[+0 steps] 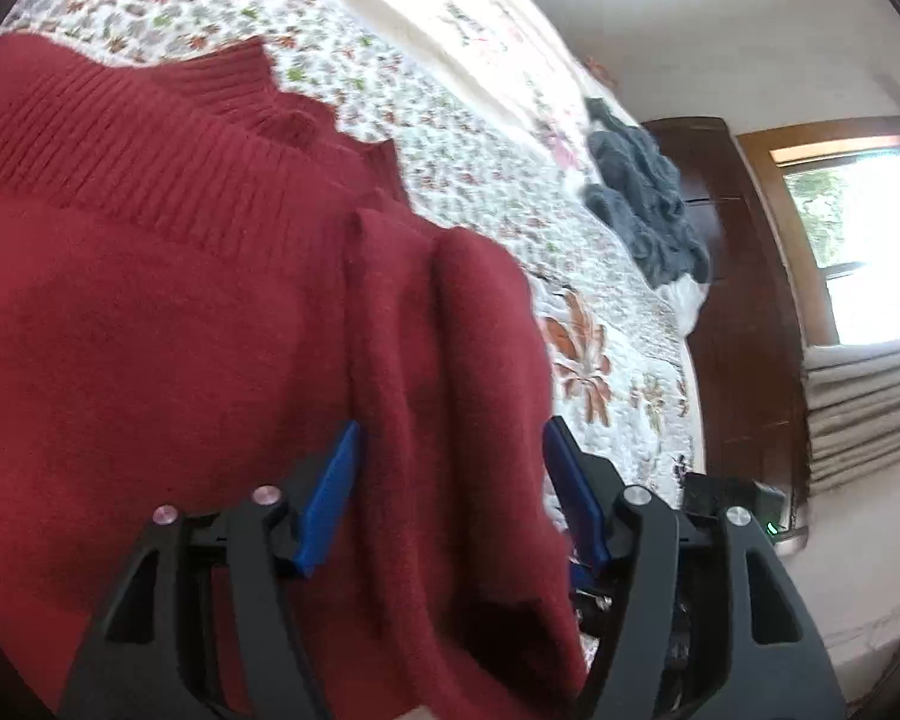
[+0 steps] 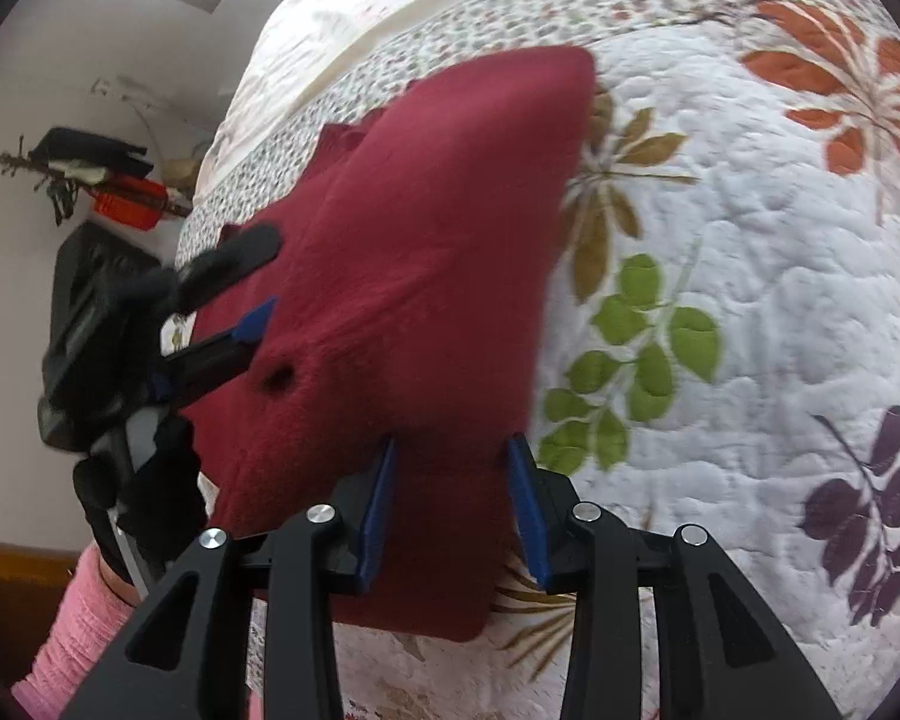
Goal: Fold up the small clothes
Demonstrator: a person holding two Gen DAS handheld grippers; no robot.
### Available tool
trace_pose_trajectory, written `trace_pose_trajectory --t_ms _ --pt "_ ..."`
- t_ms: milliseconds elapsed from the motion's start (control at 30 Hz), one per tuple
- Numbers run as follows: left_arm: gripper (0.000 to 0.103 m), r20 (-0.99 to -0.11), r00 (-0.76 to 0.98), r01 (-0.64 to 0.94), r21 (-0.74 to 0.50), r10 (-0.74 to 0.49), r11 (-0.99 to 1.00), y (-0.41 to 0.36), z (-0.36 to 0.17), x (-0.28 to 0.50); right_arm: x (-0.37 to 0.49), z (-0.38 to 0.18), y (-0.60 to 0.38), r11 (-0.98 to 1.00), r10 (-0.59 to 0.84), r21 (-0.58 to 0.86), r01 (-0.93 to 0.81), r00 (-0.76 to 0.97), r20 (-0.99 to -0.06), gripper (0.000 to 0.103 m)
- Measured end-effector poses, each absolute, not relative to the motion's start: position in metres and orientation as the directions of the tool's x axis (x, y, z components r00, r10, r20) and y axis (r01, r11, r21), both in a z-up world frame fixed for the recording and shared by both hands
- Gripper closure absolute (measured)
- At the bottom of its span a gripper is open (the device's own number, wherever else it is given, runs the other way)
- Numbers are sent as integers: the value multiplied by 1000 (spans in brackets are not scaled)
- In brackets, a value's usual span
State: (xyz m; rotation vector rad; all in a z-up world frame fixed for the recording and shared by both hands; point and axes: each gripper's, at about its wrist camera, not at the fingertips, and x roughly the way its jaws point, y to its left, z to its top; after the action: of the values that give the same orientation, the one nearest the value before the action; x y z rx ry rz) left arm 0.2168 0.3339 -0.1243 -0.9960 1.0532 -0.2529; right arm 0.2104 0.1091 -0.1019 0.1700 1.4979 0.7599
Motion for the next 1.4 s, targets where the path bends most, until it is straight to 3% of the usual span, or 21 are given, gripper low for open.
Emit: trace_pose_trajectory --t_ms 333,467,600,700,1067,1400 --pt "40 -599 475 -212 -788 -644 578 313 -124 232 203 -99 128 770 486 469 -433 -78 -871 61" --pt "41 -669 431 -158 -716 -605 680 288 -115 243 203 -101 129 769 491 473 -431 -77 -868 61" --pt "78 -733 407 -167 -647 -545 744 275 -114 251 203 -101 126 769 495 477 -425 -76 -866 60" --pt "88 -738 434 -163 -629 -517 760 274 -105 250 204 -100 118 763 518 503 -405 -81 -852 60" --pt "90 -625 583 -101 -689 -518 718 319 -61 201 201 -74 74 727 626 593 -346 -20 -780 60" --pt "90 -609 661 -152 -681 -438 716 413 -36 148 191 -77 99 698 636 609 -377 -64 -769 60"
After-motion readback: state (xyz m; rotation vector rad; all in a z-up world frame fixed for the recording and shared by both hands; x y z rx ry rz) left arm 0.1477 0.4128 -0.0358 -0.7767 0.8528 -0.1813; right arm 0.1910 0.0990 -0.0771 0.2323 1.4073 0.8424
